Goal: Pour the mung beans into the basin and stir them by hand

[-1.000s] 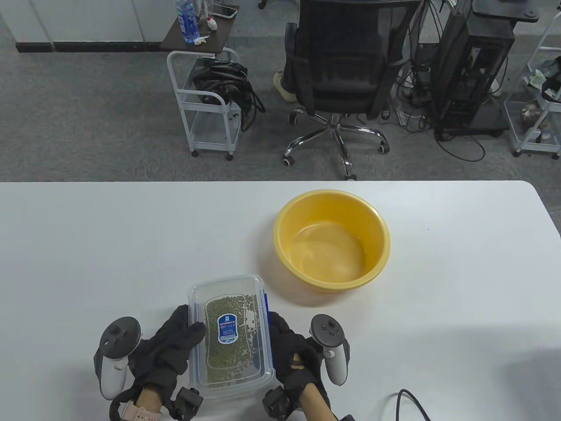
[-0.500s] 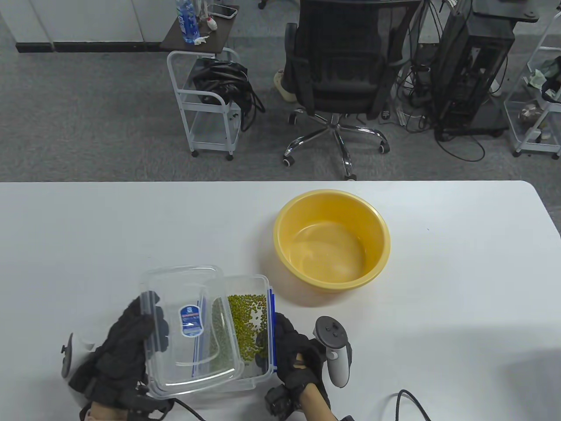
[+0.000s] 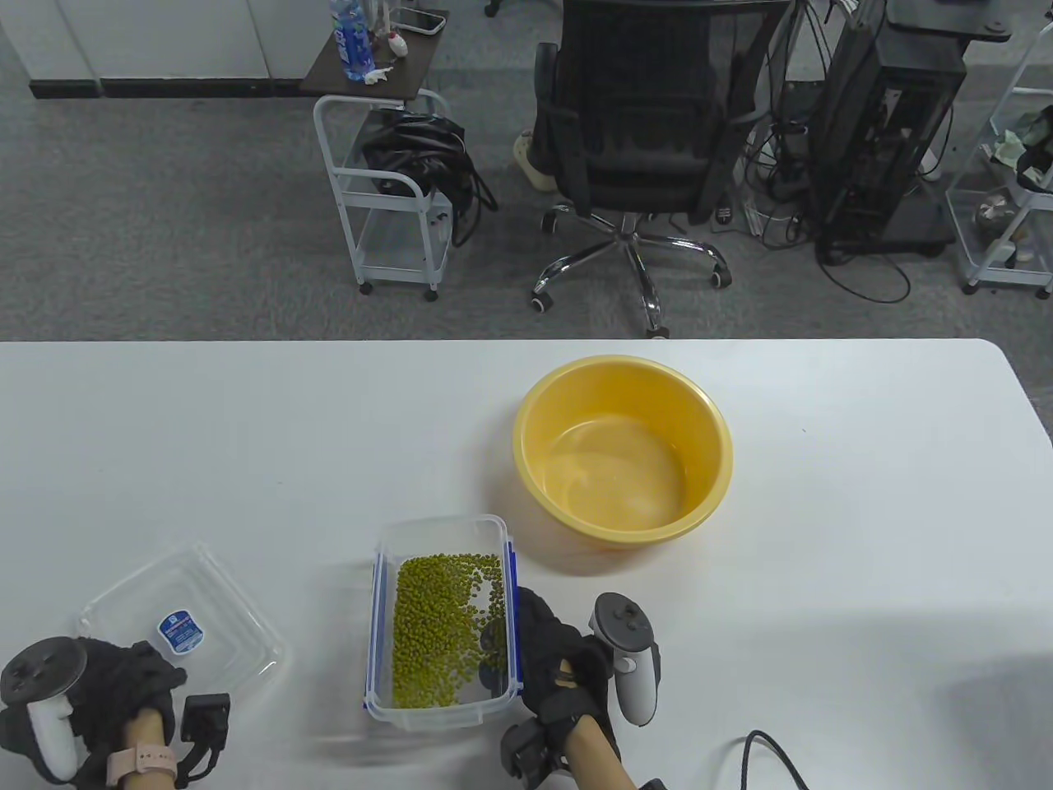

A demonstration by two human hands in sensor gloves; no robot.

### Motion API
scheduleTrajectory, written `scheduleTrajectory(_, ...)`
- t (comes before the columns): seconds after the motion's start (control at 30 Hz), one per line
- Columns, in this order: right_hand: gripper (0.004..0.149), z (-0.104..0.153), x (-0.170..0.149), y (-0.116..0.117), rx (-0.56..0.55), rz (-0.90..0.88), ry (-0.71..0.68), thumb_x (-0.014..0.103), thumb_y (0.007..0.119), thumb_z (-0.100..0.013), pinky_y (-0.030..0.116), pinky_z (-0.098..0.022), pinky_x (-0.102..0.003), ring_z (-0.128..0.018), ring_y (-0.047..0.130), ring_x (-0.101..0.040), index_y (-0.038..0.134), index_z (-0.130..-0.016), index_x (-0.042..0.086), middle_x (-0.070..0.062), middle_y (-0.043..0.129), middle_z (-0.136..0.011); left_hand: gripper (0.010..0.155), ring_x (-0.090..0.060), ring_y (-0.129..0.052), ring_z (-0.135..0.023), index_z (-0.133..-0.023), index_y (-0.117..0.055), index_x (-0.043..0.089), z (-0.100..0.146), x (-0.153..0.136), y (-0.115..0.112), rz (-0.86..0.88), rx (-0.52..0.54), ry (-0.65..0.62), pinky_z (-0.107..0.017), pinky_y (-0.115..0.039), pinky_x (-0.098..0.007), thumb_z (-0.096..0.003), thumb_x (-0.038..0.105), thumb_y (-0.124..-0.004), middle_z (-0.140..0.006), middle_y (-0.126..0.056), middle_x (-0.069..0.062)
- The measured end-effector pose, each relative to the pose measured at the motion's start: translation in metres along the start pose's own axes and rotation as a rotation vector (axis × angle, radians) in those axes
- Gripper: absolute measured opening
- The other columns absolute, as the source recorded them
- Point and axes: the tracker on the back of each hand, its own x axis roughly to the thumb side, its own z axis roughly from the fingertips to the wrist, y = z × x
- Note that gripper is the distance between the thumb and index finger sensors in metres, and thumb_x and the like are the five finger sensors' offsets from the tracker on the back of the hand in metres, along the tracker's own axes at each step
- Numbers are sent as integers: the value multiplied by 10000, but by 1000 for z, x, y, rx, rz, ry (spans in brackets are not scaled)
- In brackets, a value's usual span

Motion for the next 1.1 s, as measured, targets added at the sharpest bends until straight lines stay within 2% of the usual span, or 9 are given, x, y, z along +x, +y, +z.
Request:
scheduleTrajectory(0.13,558,1,3,4,10,19,-5,441,508,-452,868,-272,-319,-490,852,-281,287,-910,211,-154,638,-816,810,-552,-289,-981,-1076,-127,25,13,30,-14,-315,28,-140,-677,-433,-661,-548,285,-685,-1085,-161,-304)
scheduleTrajectory(0.23,558,1,5,7,29,35,-6,446,504,-453,870,-278,-313,-496,853,-273,283,-911,217,-145,637,-820,821,-573,-454,-951,-1093,-260,-3,49,64,-23,-39,-27,-619,-645,-557,-636,-536,403,-705,-1084,-316,-334)
scheduleTrajectory(0.3,559,2,7,10,43,33,-6,449,502,-454,870,-285,-311,-502,851,-271,277,-911,220,-143,633,-824,882,-617,-714,-834,-1095,-362,-63,67,74,-44,194,-317,-771,-497,-776,-598,-535,531,-695,-1045,-522,-384)
scheduleTrajectory(0.4,560,5,12,16,64,30,-26,450,501,-454,871,-288,-310,-506,851,-271,274,-911,221,-142,631,-825,1020,-696,-544,-898,-1090,-205,-67,86,74,-92,426,-916,-588,-533,-667,-705,-518,595,-731,-1076,-360,-427)
scheduleTrajectory(0.47,558,8,15,20,62,31,-41,449,500,-456,859,-290,-323,-507,837,-281,268,-910,220,-148,617,-824,1013,-567,-767,-806,-1035,-18,-62,96,72,-128,612,-1314,-550,-487,-783,-597,-571,545,-683,-1017,-421,-413)
scheduleTrajectory(0.6,572,15,31,1,-76,26,-101,473,551,-466,807,-342,-403,-585,781,-342,341,-919,194,-186,574,-852,971,-545,-800,-753,-1052,-92,-80,93,69,-134,692,-1204,-496,-448,-791,-593,-569,500,-704,-996,-480,-404)
scheduleTrajectory(0.8,672,44,78,-95,-957,191,-270,511,649,-426,695,-393,-458,-661,607,-370,282,-909,221,-161,392,-901,970,-534,-809,-747,-1057,-104,-74,90,67,-112,688,-1082,-509,-439,-798,-581,-563,509,-701,-1000,-491,-393)
scheduleTrajectory(0.9,801,39,80,-140,-1322,391,-26,604,674,-352,695,-459,-454,-756,561,-381,230,-886,204,-145,336,-929,966,-532,-800,-757,-1053,-92,-71,88,68,-106,743,-1082,-521,-449,-794,-580,-571,514,-691,-1009,-467,-393)
scheduleTrajectory(1.1,810,-13,50,-164,-820,31,188,554,600,-454,674,-607,-431,-851,507,-417,-12,-839,191,-185,262,-946,977,-533,-790,-766,-1054,-70,-68,82,67,-98,753,-1048,-516,-454,-789,-581,-572,514,-689,-1012,-459,-390)
